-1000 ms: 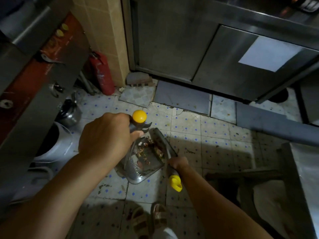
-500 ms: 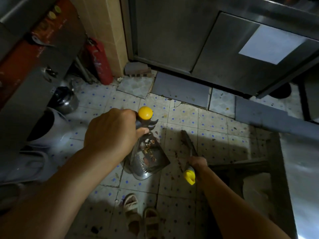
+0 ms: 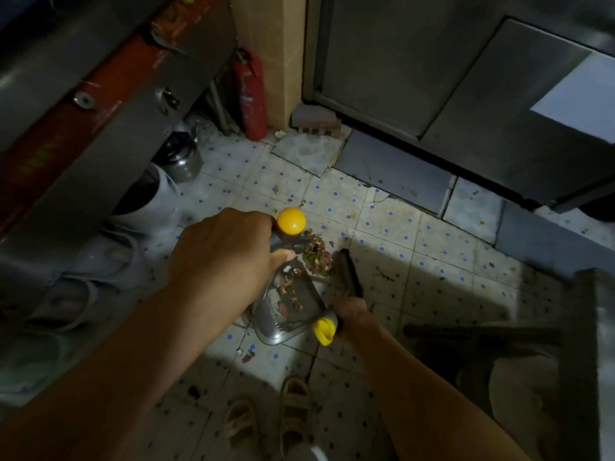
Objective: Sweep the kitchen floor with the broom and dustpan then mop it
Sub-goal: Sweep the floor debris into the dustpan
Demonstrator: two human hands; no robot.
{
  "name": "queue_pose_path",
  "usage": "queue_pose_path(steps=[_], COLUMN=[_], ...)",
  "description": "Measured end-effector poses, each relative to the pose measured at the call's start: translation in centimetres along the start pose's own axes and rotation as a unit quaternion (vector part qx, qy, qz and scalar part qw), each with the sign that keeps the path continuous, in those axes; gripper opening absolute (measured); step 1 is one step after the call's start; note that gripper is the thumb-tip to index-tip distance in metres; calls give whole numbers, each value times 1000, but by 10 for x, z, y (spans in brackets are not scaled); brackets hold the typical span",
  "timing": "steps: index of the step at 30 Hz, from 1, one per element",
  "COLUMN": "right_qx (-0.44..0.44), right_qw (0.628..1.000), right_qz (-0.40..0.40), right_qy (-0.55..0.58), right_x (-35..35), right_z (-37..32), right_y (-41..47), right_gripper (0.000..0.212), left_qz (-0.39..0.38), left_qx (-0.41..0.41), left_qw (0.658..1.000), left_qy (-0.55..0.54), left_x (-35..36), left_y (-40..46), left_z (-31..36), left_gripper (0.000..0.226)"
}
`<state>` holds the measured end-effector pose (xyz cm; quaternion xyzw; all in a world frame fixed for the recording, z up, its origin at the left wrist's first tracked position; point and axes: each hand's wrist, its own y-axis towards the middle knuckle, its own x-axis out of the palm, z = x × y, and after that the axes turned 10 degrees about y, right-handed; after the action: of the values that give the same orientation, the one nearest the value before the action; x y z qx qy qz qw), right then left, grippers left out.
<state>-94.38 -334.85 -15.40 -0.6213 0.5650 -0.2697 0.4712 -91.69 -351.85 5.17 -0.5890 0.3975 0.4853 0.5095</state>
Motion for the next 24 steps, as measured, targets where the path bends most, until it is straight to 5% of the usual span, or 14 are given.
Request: queue_pose_path(steps=[3,24], right_qx=[2,-40], right_qw=[989,995], right_qz=[-54,-22], right_qy=[137,91], right_x=[27,101], right_z=[0,9], right_y=[-2,-93], right_gripper=[39,39], left_qz=[9,-6], left_qx=[-9,-14], left_qw=[1000,1000], left_qy=[27,-14], left_x=[1,12], left_y=[-13,-67], left_z=[-18,-99], left_gripper=[37,36])
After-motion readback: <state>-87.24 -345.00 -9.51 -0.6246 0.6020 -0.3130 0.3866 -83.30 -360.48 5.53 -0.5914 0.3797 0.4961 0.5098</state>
